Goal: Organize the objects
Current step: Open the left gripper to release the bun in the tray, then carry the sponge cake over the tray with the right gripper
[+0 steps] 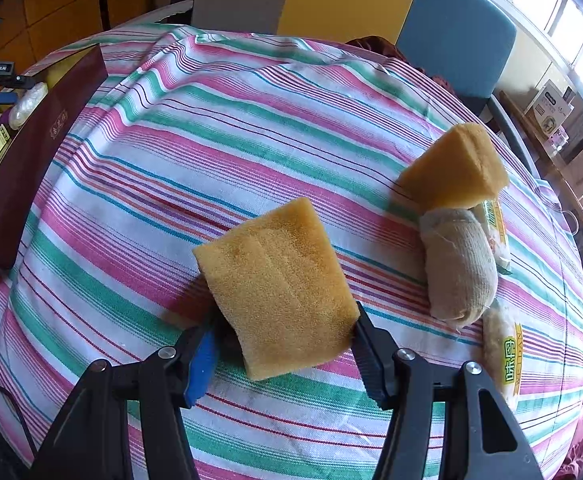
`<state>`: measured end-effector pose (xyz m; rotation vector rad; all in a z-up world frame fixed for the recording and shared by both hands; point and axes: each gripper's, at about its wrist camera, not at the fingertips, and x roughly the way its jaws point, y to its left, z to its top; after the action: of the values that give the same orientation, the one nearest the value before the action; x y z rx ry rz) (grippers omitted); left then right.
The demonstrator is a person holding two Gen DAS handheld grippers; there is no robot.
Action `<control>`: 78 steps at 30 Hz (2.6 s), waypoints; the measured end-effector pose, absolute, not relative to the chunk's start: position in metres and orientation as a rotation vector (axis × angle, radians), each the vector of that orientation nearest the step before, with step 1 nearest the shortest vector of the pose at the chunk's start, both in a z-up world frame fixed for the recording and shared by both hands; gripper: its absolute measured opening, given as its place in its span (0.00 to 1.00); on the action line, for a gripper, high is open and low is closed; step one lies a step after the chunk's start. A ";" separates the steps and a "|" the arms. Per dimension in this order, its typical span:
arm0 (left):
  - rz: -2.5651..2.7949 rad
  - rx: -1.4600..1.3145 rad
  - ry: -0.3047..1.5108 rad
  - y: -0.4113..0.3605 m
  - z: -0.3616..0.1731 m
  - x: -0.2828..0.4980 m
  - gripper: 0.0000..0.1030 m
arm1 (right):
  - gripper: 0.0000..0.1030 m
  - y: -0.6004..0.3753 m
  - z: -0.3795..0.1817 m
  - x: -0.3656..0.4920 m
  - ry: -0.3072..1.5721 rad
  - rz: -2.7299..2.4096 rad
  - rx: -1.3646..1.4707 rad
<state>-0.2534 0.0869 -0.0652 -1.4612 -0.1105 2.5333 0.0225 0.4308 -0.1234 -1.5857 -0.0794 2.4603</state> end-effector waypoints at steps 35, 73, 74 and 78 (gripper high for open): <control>2.731 -1.024 0.140 0.058 -0.009 -0.047 0.77 | 0.59 0.421 -0.124 0.022 -0.122 2.441 -1.549; 2.821 -1.188 -0.080 -0.041 -0.034 -0.068 0.77 | 0.60 0.213 -0.075 -0.202 0.511 2.592 -1.690; 2.823 -1.192 -0.090 -0.043 -0.034 -0.068 0.77 | 0.61 0.215 -0.078 -0.208 0.559 2.583 -1.685; 2.823 -1.213 -0.119 -0.049 -0.037 -0.072 0.77 | 0.63 0.214 -0.096 -0.225 0.766 2.534 -1.746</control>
<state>-0.0716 -0.0486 -0.0374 -1.2127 -0.1186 2.8229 -0.2246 0.2137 -0.0962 -1.7458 0.7660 2.5339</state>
